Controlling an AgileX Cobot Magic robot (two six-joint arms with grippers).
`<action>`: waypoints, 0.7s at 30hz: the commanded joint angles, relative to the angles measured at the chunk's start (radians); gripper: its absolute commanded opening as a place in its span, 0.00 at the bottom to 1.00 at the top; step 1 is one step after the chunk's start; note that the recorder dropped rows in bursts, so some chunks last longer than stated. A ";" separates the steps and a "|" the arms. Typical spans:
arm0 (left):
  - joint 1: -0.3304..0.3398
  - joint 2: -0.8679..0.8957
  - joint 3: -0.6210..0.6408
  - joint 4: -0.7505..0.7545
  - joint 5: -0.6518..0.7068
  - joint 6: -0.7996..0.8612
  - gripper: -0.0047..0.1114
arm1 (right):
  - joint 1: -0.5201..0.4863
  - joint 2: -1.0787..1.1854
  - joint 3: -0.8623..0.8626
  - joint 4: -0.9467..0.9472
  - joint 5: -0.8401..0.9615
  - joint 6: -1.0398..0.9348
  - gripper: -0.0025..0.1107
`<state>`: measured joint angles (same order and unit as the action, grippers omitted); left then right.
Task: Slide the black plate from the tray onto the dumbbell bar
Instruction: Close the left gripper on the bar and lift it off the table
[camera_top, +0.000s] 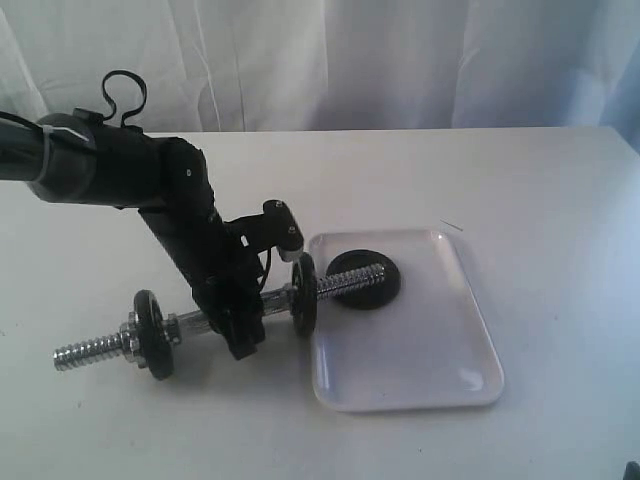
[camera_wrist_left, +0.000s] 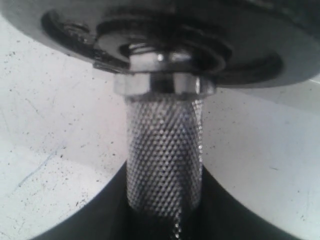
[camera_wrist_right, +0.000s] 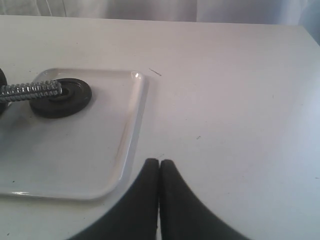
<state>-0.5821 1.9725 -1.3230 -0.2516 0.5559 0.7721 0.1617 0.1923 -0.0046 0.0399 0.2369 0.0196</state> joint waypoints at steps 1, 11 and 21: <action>-0.001 -0.042 -0.005 -0.069 -0.037 -0.005 0.04 | -0.004 -0.004 0.005 -0.008 -0.003 0.003 0.02; -0.001 -0.042 -0.005 -0.100 -0.067 -0.005 0.04 | -0.004 -0.004 0.005 -0.008 -0.003 0.003 0.02; -0.001 -0.088 -0.005 -0.107 -0.067 0.017 0.04 | -0.004 -0.004 0.005 -0.008 -0.003 0.003 0.02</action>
<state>-0.5821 1.9623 -1.3131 -0.2955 0.5186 0.7829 0.1617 0.1923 -0.0046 0.0399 0.2369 0.0196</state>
